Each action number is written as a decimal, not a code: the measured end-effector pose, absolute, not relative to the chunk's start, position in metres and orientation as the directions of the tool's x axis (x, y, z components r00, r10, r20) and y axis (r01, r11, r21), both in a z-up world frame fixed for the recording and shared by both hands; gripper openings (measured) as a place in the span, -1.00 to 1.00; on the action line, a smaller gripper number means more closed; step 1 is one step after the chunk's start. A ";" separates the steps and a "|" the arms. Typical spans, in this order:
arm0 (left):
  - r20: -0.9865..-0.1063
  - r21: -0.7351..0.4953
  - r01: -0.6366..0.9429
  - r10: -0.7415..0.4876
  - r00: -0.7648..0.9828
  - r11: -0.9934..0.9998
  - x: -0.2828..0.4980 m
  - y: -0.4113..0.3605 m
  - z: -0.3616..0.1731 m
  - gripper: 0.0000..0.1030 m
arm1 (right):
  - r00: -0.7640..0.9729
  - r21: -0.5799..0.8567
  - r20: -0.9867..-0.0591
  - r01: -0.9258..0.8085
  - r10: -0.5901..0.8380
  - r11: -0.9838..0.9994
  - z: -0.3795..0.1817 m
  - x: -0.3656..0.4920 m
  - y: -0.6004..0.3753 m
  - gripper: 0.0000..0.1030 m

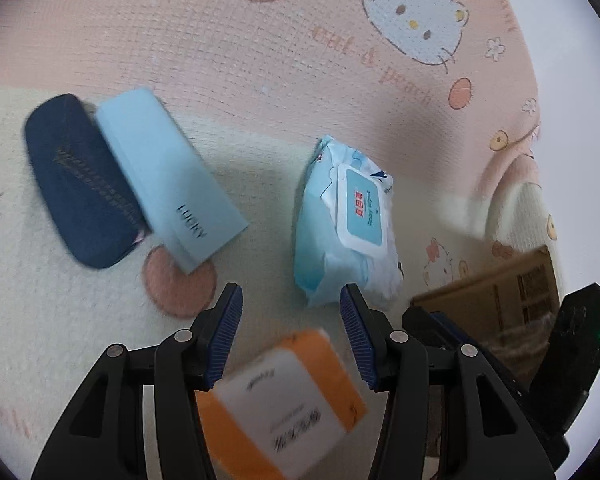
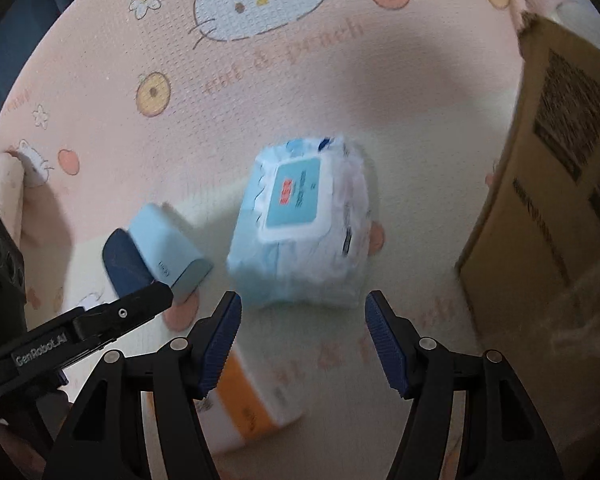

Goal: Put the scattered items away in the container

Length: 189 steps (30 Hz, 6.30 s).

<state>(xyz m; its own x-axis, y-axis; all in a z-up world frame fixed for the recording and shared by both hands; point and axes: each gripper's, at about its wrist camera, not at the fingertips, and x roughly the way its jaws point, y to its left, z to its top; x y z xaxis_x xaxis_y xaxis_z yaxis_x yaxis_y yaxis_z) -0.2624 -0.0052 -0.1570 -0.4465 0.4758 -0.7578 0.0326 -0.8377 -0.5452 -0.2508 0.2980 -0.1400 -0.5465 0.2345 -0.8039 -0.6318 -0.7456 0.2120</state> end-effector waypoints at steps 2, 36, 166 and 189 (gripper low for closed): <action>-0.751 -0.567 0.037 0.497 -0.434 -0.823 -0.272 -0.002 -0.163 0.07 | -0.531 0.160 -0.804 -0.627 0.268 -0.762 -0.141 -0.259 0.300 0.21; -0.747 -0.614 0.012 0.576 -0.332 -0.789 -0.324 0.047 -0.190 -0.20 | -0.595 0.349 -0.786 -0.650 0.167 -0.675 -0.168 -0.273 0.352 -0.19; -0.731 -0.587 0.095 0.476 -0.490 -0.804 -0.159 -0.062 -0.147 -0.34 | -0.478 0.283 -0.877 -0.414 -0.059 -0.865 -0.150 -0.221 0.276 -0.61; -0.754 -0.594 0.043 0.538 -0.378 -0.803 -0.139 -0.049 -0.121 0.02 | -0.517 0.363 -0.852 -0.474 -0.080 -0.802 -0.169 -0.176 0.234 -0.61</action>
